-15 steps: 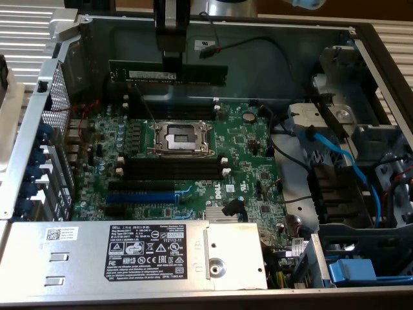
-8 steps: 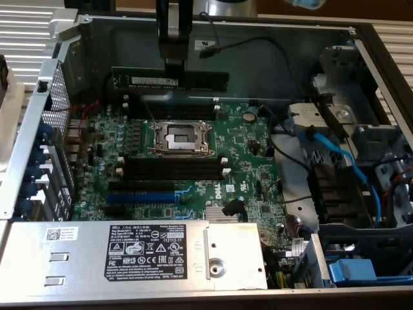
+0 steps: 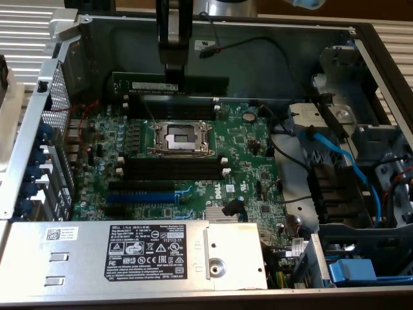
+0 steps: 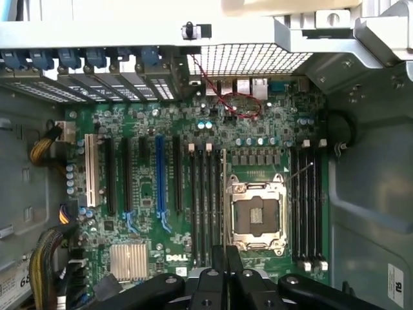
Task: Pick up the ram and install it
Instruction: 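Insert the ram into the slot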
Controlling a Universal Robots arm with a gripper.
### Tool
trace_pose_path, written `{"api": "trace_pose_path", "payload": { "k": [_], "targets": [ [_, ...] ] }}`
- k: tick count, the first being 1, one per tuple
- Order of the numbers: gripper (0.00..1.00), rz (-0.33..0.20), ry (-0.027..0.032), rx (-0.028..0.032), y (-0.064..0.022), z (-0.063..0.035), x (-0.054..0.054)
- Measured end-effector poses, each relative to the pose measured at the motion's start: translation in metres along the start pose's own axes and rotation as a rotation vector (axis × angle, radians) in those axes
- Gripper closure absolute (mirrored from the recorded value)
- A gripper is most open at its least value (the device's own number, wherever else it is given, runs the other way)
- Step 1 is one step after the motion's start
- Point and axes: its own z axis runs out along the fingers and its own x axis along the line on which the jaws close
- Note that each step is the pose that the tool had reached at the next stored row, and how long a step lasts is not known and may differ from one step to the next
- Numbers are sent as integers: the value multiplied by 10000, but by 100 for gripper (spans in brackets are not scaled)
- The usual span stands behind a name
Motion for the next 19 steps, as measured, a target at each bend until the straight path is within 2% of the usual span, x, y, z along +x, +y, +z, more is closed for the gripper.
{"api": "trace_pose_path", "payload": {
  "k": [2,4,12,14,19],
  "targets": [
    [88,-2,67,4,0,12,0],
    [88,-3,101,6,-1,36,1],
    [88,-21,143,8,-6,144,20],
    [88,-108,176,-7,-53,175,19],
    [88,-281,199,-9,-61,224,23]
  ]
}}
